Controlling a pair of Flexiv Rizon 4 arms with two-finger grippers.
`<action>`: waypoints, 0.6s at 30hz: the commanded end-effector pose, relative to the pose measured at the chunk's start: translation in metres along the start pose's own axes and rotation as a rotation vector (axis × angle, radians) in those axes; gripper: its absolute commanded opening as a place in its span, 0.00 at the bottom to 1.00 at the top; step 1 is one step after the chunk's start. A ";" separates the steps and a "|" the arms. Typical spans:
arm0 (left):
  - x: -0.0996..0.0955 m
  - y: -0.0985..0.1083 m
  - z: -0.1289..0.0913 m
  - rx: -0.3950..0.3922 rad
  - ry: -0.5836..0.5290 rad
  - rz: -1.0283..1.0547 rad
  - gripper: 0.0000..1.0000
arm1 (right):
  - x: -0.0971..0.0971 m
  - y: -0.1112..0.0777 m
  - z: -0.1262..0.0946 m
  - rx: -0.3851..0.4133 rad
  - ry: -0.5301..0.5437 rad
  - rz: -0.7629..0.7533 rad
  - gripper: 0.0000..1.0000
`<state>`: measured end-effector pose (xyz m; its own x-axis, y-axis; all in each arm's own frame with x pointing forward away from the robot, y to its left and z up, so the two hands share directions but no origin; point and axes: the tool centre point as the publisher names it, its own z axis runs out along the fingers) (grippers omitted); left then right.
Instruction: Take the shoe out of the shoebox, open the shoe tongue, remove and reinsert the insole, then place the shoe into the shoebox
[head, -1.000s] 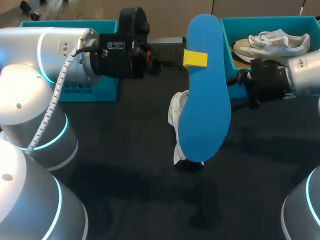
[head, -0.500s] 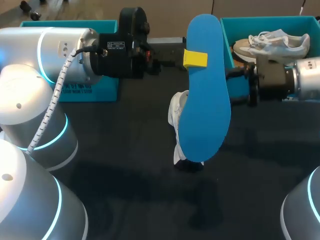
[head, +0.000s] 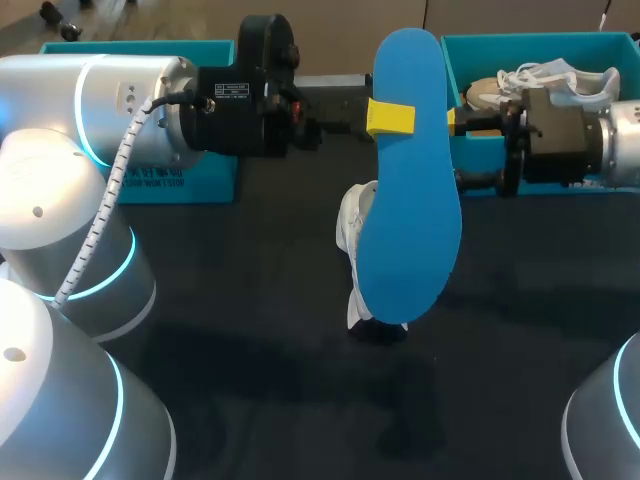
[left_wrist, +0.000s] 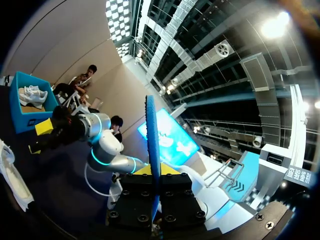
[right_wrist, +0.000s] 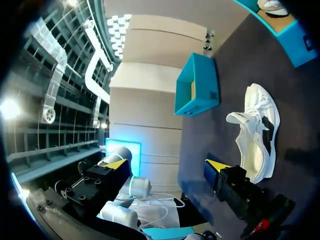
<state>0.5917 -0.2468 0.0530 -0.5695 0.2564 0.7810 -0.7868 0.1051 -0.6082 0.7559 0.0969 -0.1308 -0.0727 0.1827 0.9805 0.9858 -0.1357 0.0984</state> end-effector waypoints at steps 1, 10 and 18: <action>-0.004 0.004 -0.004 -0.006 -0.006 0.051 0.00 | 0.000 -0.002 0.000 -0.003 -0.001 0.000 1.00; -0.021 0.004 -0.024 -0.062 -0.047 0.438 0.00 | 0.000 -0.002 0.000 -0.003 -0.001 0.000 1.00; -0.040 -0.004 -0.037 -0.108 -0.060 0.800 0.00 | 0.000 -0.002 0.000 -0.003 -0.001 0.000 1.00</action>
<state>0.6214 -0.2262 0.0222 -0.9055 0.2393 0.3505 -0.3515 0.0400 -0.9354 0.7540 0.0958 -0.1308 -0.0737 0.1822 0.9805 0.9854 -0.1380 0.0997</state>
